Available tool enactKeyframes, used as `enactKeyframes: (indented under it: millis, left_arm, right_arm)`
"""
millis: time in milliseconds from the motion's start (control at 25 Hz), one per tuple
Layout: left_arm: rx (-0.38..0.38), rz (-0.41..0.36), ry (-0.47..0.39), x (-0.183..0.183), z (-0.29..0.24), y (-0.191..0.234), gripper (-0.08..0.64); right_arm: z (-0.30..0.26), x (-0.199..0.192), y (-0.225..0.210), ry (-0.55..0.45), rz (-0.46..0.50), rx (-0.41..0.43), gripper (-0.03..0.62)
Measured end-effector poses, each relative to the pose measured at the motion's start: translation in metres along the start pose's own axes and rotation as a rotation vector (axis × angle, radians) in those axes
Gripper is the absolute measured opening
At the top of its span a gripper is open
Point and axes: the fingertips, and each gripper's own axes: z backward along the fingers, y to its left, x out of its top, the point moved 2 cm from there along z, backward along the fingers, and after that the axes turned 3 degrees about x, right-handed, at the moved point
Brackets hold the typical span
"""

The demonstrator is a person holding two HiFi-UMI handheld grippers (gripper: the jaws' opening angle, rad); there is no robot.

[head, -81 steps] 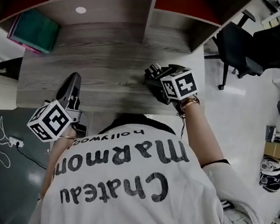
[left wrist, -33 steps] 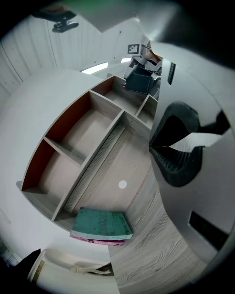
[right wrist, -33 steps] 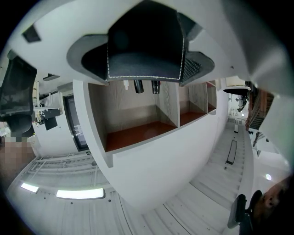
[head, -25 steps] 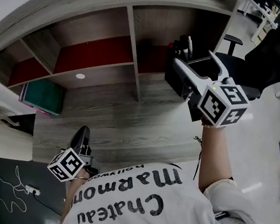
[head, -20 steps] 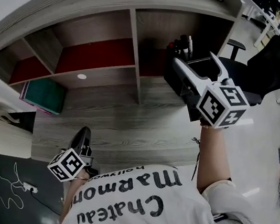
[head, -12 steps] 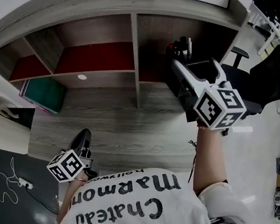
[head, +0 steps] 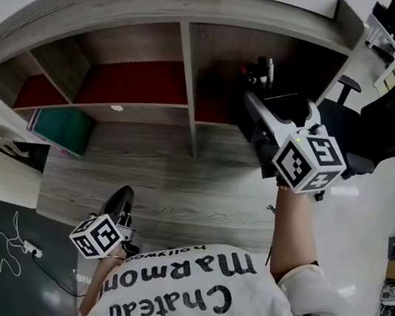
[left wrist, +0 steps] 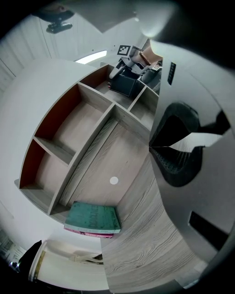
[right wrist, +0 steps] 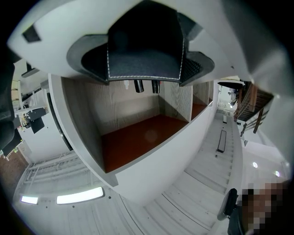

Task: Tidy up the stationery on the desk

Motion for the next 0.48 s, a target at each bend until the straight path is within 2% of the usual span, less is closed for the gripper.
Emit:
enactKeyframes:
  millis: [480]
  left_arm:
    - [0.02,-0.006,0.014,-0.0108,-0.0067,-0.0085,0.017]
  right_arm:
    - [-0.0056,-0.0044,-0.006,-0.018,-0.029,0.036,0.466]
